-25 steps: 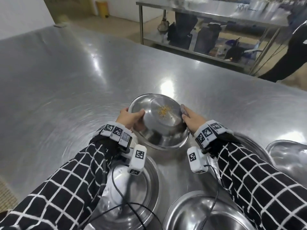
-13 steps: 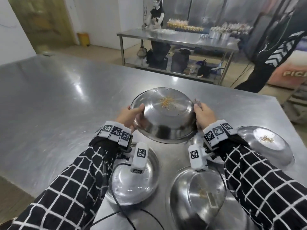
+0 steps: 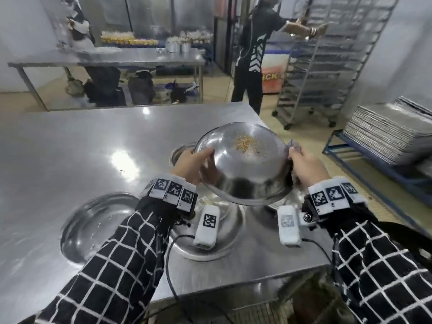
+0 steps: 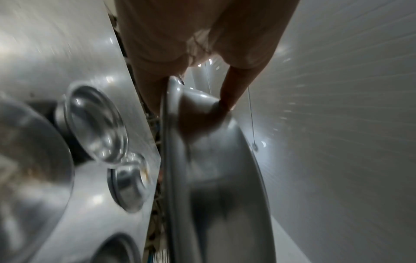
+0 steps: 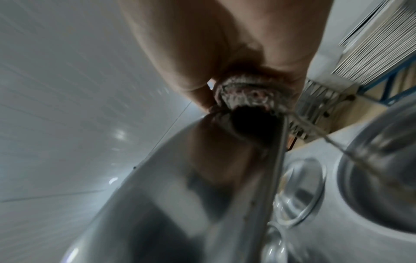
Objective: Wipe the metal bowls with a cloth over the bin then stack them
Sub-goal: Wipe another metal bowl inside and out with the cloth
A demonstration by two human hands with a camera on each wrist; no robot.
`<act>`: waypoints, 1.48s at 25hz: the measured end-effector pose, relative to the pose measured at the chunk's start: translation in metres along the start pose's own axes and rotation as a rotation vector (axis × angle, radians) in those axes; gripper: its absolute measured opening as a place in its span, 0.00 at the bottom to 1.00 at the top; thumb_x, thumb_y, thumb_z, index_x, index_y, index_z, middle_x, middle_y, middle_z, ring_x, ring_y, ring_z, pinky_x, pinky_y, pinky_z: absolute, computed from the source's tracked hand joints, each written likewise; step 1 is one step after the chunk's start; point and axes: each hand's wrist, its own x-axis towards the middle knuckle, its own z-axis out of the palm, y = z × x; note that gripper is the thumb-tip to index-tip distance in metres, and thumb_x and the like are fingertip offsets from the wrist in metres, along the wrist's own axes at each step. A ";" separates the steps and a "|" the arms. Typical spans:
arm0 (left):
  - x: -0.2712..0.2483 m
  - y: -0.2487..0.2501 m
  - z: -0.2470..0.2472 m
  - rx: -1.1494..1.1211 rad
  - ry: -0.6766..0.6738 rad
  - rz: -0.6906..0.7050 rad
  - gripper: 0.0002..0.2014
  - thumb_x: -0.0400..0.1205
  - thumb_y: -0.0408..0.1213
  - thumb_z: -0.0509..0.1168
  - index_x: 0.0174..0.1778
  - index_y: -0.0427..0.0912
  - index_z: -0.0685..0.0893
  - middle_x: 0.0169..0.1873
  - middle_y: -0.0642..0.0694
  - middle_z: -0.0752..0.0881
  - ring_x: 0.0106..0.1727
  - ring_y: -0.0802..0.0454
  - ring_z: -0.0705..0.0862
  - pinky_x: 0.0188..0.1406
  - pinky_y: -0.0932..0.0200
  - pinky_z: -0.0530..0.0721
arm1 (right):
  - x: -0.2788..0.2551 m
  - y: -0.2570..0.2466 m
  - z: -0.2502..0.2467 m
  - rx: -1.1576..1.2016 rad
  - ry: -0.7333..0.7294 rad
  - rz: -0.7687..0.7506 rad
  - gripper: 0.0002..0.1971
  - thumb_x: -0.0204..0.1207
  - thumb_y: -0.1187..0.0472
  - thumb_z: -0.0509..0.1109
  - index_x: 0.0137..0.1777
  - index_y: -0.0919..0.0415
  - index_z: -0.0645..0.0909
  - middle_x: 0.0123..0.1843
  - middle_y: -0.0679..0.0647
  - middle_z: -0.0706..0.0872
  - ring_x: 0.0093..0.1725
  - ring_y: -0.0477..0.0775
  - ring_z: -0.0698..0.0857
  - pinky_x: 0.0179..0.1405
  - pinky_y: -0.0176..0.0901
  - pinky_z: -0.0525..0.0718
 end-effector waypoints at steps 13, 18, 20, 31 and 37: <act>-0.012 -0.105 0.337 0.078 -0.306 -0.148 0.30 0.68 0.54 0.75 0.60 0.35 0.82 0.42 0.39 0.89 0.43 0.40 0.88 0.56 0.38 0.86 | -0.061 0.226 -0.246 0.195 0.493 0.309 0.19 0.84 0.49 0.58 0.69 0.56 0.79 0.64 0.56 0.83 0.65 0.59 0.80 0.67 0.49 0.74; -0.023 -0.151 0.407 0.089 -0.237 -0.165 0.26 0.78 0.52 0.70 0.65 0.38 0.80 0.48 0.40 0.88 0.46 0.43 0.88 0.45 0.49 0.87 | -0.066 0.286 -0.288 0.194 0.508 0.354 0.17 0.85 0.51 0.58 0.68 0.55 0.79 0.60 0.52 0.83 0.61 0.55 0.80 0.63 0.46 0.74; -0.022 -0.167 0.425 0.112 -0.210 -0.190 0.26 0.78 0.53 0.69 0.67 0.40 0.79 0.51 0.41 0.87 0.46 0.46 0.87 0.38 0.55 0.86 | -0.068 0.306 -0.293 0.203 0.485 0.389 0.17 0.86 0.52 0.57 0.69 0.55 0.77 0.55 0.49 0.81 0.59 0.54 0.80 0.57 0.42 0.71; 0.053 -0.183 0.474 0.484 -0.141 -0.163 0.23 0.86 0.55 0.54 0.54 0.36 0.79 0.40 0.42 0.81 0.51 0.39 0.84 0.61 0.42 0.83 | -0.001 0.365 -0.291 0.094 0.448 0.459 0.12 0.85 0.53 0.58 0.59 0.57 0.79 0.47 0.49 0.83 0.48 0.51 0.83 0.38 0.39 0.76; 0.098 -0.177 0.490 0.504 -0.135 -0.210 0.22 0.89 0.49 0.51 0.63 0.35 0.80 0.46 0.42 0.80 0.59 0.39 0.82 0.63 0.47 0.80 | 0.090 0.348 -0.295 -0.170 0.473 0.191 0.13 0.84 0.59 0.61 0.62 0.62 0.81 0.51 0.55 0.86 0.52 0.55 0.84 0.42 0.37 0.74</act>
